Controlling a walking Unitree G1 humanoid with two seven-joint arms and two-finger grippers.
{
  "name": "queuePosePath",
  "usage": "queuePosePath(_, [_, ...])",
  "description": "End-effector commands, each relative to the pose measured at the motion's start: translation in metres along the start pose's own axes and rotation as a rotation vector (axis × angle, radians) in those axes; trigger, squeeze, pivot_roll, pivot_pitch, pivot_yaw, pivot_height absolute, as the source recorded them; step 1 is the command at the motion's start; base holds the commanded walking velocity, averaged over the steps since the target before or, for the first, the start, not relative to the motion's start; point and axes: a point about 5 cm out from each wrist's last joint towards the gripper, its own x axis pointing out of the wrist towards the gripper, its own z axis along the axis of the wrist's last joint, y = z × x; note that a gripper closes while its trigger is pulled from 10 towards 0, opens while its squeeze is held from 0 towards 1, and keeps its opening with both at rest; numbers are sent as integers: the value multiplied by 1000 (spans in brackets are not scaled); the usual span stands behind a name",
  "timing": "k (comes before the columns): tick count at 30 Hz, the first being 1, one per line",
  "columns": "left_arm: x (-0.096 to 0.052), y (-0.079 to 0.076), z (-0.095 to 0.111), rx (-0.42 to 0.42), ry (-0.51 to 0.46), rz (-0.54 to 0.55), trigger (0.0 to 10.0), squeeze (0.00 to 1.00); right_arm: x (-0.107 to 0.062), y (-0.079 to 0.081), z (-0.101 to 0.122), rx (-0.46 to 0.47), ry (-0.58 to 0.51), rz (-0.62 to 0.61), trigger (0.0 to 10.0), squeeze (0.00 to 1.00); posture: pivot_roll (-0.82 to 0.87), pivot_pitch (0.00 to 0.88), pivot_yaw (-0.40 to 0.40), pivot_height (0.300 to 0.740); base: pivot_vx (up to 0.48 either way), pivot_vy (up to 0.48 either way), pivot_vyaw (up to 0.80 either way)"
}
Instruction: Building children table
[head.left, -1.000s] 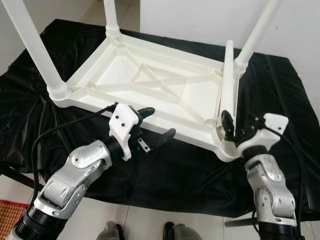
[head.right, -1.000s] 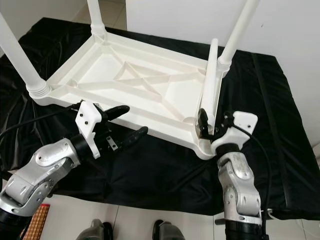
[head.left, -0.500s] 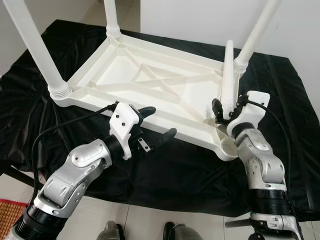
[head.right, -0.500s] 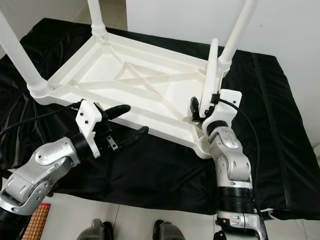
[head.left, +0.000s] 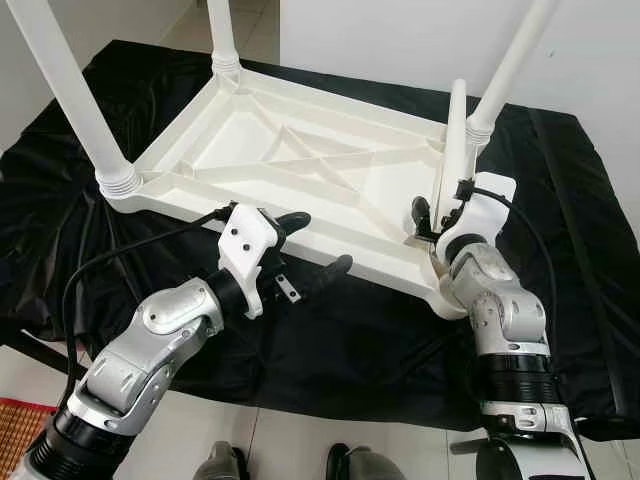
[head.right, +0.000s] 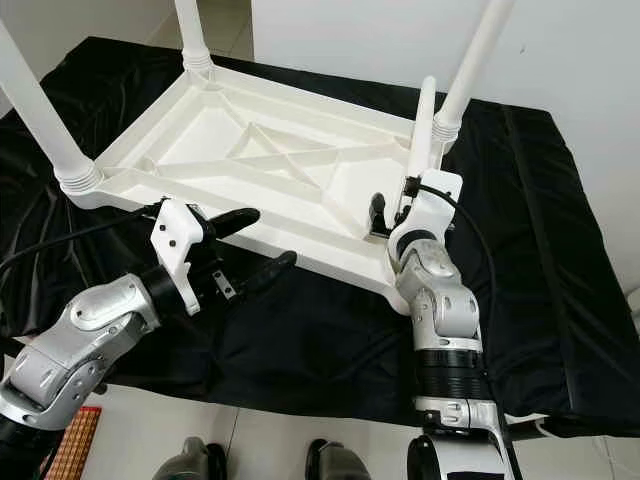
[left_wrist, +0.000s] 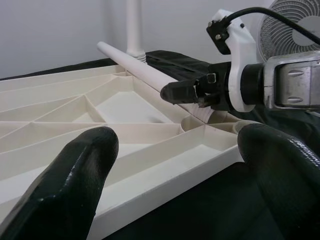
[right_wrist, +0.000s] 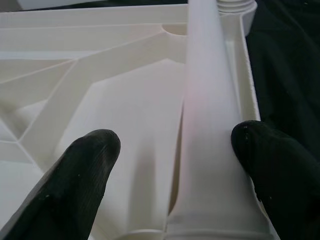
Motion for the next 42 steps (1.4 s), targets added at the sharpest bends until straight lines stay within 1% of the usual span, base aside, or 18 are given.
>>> queuePosePath(1, [0, -7, 1, 4, 0, -110, 10000, 0, 1, -6, -11, -11, 60, -49, 10000, 0, 38, 170, -38, 740, 0, 0, 0])
queuePosePath(3, [0, -6, 1, 4, -1, -110, 10000, 0, 2, -8, -16, -32, 104, -96, 10000, 0, 38, 170, -38, 740, 0, 0, 0])
queuePosePath(5, [0, -6, 1, 5, -2, -110, 10000, 0, 2, -8, -18, -36, 106, -111, 10000, 0, 38, 170, -38, 740, 0, 0, 0])
queuePosePath(12, [1, -6, 1, 6, -3, -111, 10000, 0, 2, -7, -27, -17, 168, -112, 10000, 0, 36, 168, -40, 740, 0, 0, 0])
queuePosePath(15, [1, -6, 1, 6, -2, -111, 10000, 0, 2, -6, -27, -24, 169, -106, 10000, 0, 38, 167, -39, 740, 0, 0, 0])
queuePosePath(17, [1, -6, 0, 6, -2, -112, 10000, 0, 3, -5, -22, -67, 142, -117, 10000, 0, 36, 165, -38, 740, 0, 0, 0])
queuePosePath(20, [1, -7, 0, 5, -2, -113, 10000, 0, 2, -2, -22, -70, 137, -112, 10000, 0, 36, 165, -38, 740, 0, 0, 0])
queuePosePath(21, [1, -7, 0, 5, -2, -113, 10000, 0, 2, -2, -22, -71, 147, -123, 4980, 0, 36, 165, -38, 740, 0, 0, 0])
queuePosePath(23, [1, -7, 0, 6, -2, -113, 10000, 0, 2, -2, -22, -74, 150, -130, 4980, 0, 36, 165, -38, 740, 0, 0, 0])
queuePosePath(24, [1, -6, 0, 6, -3, -113, 10000, 0, 3, -3, -22, -97, 148, -146, 0, 0, 36, 164, -42, 740, 0, 0, 0])
queuePosePath(26, [1, -6, 0, 6, -3, -112, 10000, 0, 3, -4, -21, -134, 145, -161, 0, 0, 36, 164, -42, 740, 0, 0, 0])
queuePosePath(28, [1, -6, 0, 7, -3, -111, 10000, 0, 3, -4, -20, -145, 145, -162, 0, 0, 36, 164, -42, 740, 0, 0, 0])
queuePosePath(29, [1, -6, 0, 6, -4, -111, 10000, 0, 3, -4, -21, -149, 155, -165, 3765, 0, 34, 162, -43, 740, 0, 0, 0])
queuePosePath(32, [1, -6, 0, 5, -5, -111, 10000, 0, 4, -4, -22, -148, 162, -169, 3765, 0, 34, 162, -43, 740, 0, 0, 0])
queuePosePath(33, [1, -6, 0, 5, -6, -111, 10000, 0, 4, -5, -22, -164, 161, -178, 10000, 0, 34, 158, -45, 740, 0, 0, 0])
queuePosePath(34, [1, -6, 0, 5, -6, -111, 10000, 0, 4, -5, -22, -164, 161, -178, 10000, 0, 34, 158, -45, 740, 0, 0, 0])
queuePosePath(37, [1, -6, 0, 10, -6, -110, 10000, 0, 6, -3, -22, -216, 157, -191, 10000, 0, 35, 156, -47, 740, 0, 0, 0])
queuePosePath(42, [2, -6, 0, 11, -6, -110, 10000, 0, 6, -2, -20, -212, 137, -183, 9843, 0, 36, 151, -48, 740, 0, 0, 0])
